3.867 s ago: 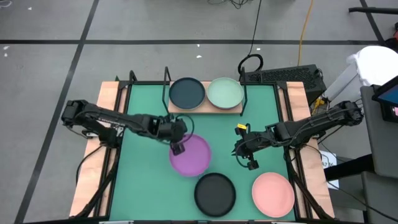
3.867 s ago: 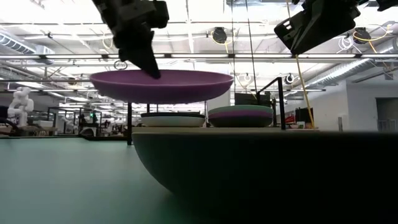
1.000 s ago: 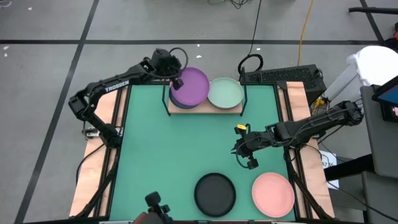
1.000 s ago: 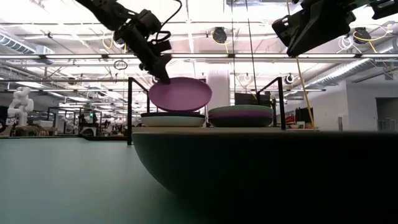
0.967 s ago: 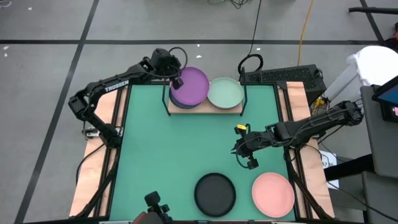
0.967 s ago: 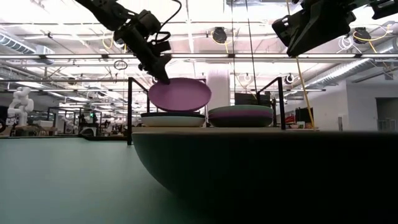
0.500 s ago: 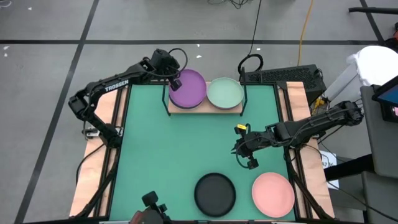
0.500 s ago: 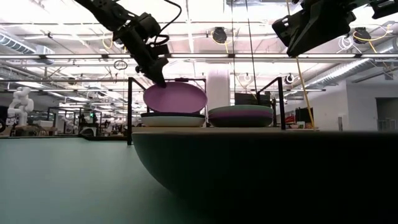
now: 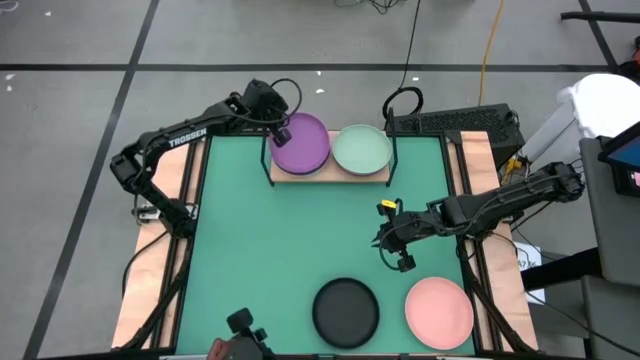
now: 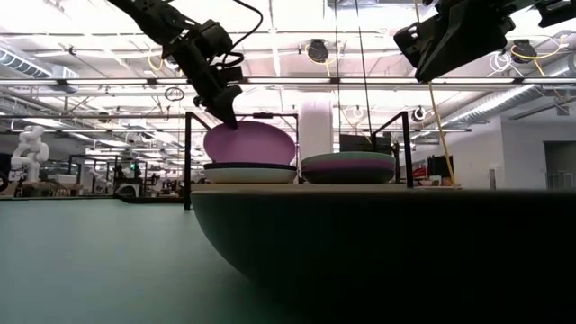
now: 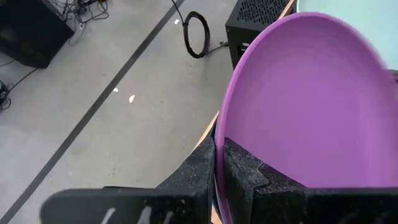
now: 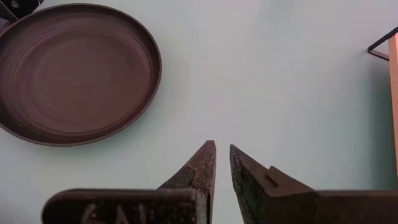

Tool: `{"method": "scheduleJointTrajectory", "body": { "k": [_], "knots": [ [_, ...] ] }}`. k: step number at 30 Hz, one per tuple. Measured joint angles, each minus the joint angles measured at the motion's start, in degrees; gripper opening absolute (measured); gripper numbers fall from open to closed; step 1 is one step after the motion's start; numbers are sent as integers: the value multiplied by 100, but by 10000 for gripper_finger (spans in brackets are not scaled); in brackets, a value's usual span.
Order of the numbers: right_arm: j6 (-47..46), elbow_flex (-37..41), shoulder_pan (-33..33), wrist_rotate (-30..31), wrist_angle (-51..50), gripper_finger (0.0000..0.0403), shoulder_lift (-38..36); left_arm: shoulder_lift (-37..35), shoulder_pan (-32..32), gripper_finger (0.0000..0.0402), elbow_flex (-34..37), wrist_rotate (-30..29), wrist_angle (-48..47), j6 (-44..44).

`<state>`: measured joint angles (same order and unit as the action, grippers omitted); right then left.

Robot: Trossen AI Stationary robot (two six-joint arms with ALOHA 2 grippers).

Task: Place and stack plates onto a shelf
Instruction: Stack the purple plate on top of the dark blue plate on the shelf

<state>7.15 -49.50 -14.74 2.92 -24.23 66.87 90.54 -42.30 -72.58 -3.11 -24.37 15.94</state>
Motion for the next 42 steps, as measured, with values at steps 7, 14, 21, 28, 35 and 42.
{"method": "scheduleJointTrajectory", "body": {
  "k": [7,14,21,28,35,42],
  "knots": [
    [-2,0,0,0,0,31,0,0,0,87,0,-3,3,-106],
    [0,0,0,0,0,31,0,0,18,108,0,-2,84,-124],
    [1,0,0,0,-2,31,0,0,316,108,0,73,-253,-4],
    [-44,0,1,-1,-3,31,0,0,853,106,0,63,-914,215],
    [-45,0,0,0,-2,31,0,0,1346,66,0,7,-1316,481],
    [-47,0,1,0,-2,31,0,336,1594,25,0,2,-1411,645]
  ]
}}
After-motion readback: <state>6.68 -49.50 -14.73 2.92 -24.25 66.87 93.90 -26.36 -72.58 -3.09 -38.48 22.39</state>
